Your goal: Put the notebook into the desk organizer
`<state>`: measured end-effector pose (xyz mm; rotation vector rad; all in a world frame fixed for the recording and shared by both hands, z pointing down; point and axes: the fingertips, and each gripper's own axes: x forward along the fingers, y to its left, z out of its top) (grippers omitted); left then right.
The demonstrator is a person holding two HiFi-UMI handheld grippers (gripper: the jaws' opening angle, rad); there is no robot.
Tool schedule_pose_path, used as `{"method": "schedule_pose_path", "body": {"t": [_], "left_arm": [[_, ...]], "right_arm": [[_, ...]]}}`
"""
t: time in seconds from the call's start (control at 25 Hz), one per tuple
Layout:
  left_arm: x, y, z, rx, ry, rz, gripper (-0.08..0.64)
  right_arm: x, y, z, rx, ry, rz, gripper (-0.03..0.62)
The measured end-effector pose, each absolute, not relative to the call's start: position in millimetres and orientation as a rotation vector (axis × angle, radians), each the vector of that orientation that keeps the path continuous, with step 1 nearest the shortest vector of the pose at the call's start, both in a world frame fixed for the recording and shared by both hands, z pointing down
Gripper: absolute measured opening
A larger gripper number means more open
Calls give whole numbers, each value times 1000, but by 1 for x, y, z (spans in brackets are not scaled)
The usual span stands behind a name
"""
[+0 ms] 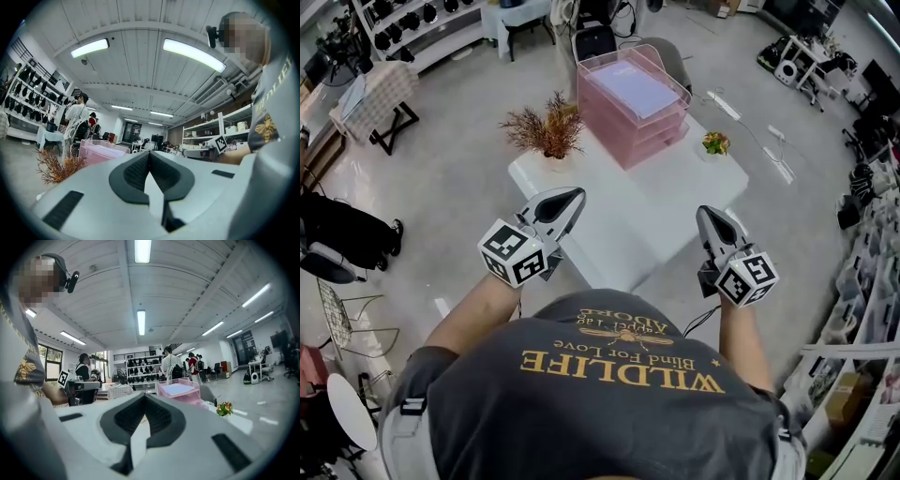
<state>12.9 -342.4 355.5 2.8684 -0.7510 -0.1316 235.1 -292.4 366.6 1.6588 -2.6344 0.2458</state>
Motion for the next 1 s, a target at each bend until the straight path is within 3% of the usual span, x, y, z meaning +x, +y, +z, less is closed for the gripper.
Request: {"method": "schedule_pose_path", "body": {"t": [1.0], "left_arm": [[0,-330,353,2871,-793,-142,0]], "right_arm": [[231,-285,369,1613,-2628,239,-2]]}}
